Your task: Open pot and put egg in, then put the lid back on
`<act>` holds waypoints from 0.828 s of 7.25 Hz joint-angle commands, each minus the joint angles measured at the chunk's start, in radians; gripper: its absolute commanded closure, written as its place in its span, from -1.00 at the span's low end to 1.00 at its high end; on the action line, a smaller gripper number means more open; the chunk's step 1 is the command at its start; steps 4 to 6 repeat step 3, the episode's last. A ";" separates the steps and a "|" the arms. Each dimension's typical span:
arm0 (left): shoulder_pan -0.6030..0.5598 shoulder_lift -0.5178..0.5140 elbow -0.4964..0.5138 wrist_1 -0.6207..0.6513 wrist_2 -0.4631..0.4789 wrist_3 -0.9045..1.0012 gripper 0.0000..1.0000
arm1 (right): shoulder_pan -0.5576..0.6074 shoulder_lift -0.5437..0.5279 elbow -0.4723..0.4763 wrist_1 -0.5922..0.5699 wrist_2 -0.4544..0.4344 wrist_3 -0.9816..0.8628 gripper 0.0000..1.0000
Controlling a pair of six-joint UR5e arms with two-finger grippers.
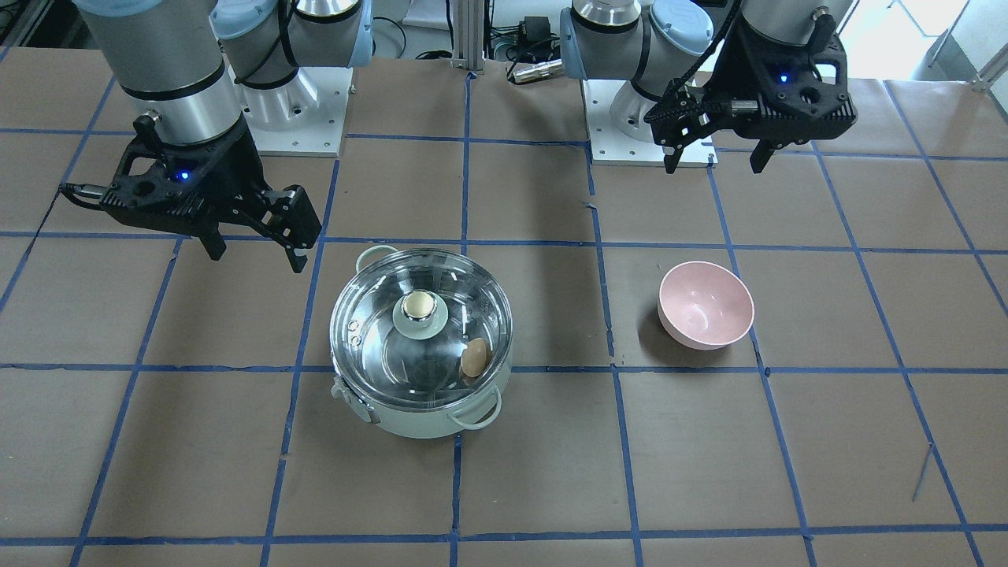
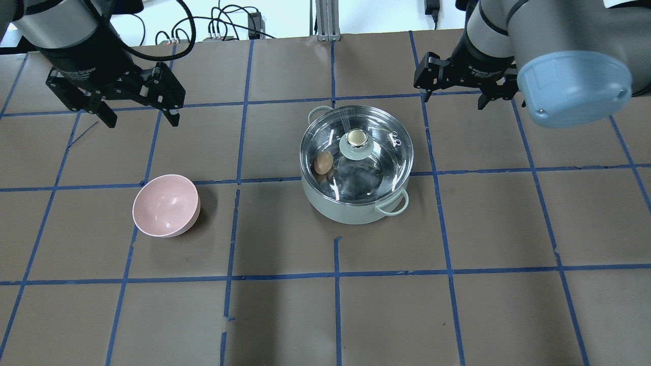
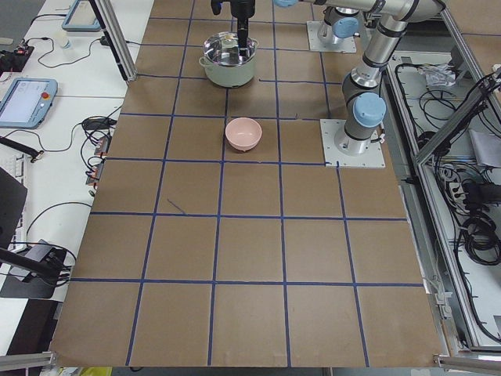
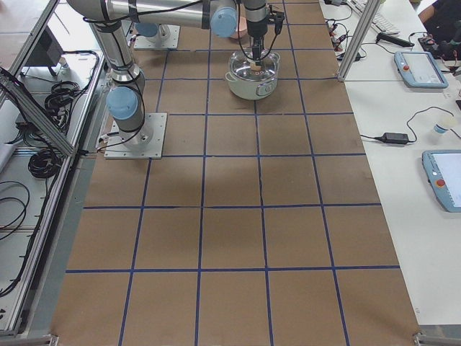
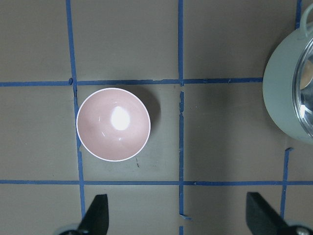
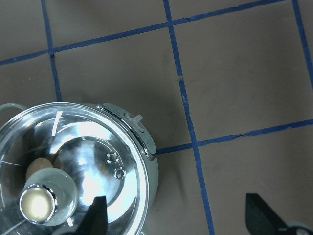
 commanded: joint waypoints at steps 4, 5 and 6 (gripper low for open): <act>-0.002 0.000 0.000 0.000 0.000 0.000 -1.00 | 0.009 -0.007 -0.005 0.029 -0.005 0.007 -1.00; -0.002 0.000 0.000 0.000 0.000 0.000 -1.00 | 0.009 -0.007 -0.005 0.029 -0.005 0.007 -1.00; -0.002 0.000 0.000 0.000 0.000 0.000 -1.00 | 0.009 -0.007 -0.005 0.029 -0.005 0.007 -1.00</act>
